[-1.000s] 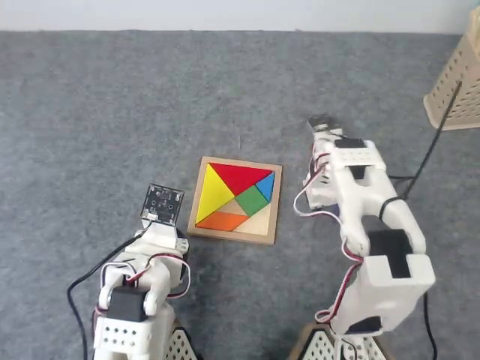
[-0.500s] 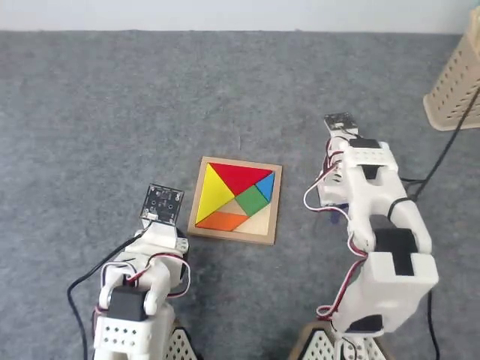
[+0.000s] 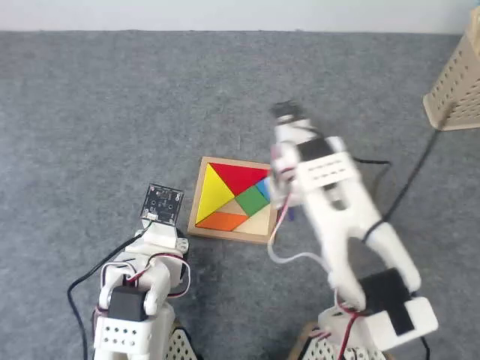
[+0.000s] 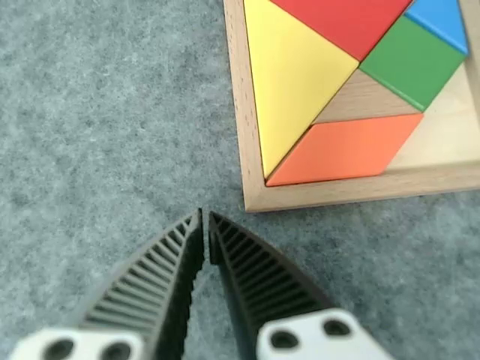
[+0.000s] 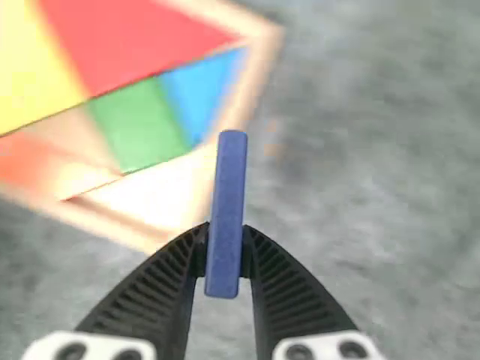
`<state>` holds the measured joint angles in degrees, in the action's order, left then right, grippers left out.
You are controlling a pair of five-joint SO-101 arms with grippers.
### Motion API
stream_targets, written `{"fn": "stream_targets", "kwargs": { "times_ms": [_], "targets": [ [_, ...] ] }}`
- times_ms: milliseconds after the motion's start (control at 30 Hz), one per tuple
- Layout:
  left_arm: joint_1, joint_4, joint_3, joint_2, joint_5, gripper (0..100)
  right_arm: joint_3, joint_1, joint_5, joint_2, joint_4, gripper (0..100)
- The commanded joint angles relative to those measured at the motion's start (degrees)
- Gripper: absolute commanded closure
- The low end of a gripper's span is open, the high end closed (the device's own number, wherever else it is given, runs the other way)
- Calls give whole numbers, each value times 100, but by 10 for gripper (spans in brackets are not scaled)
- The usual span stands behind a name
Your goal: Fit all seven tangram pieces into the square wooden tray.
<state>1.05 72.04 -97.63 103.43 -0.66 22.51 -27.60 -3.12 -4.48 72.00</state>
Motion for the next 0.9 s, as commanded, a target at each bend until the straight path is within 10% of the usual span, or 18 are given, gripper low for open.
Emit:
{"fn": "stream_targets", "kwargs": {
  "times_ms": [0,500,867],
  "targets": [
    [-9,35,110,114,44,988,-185,-716,-308,-365,-470,992],
    [-9,35,110,114,44,988,-176,-963,-3297,479,-1437,992],
    [-9,35,110,114,44,988,-176,-1182,-3024,699,-1895,969]
  ]
}}
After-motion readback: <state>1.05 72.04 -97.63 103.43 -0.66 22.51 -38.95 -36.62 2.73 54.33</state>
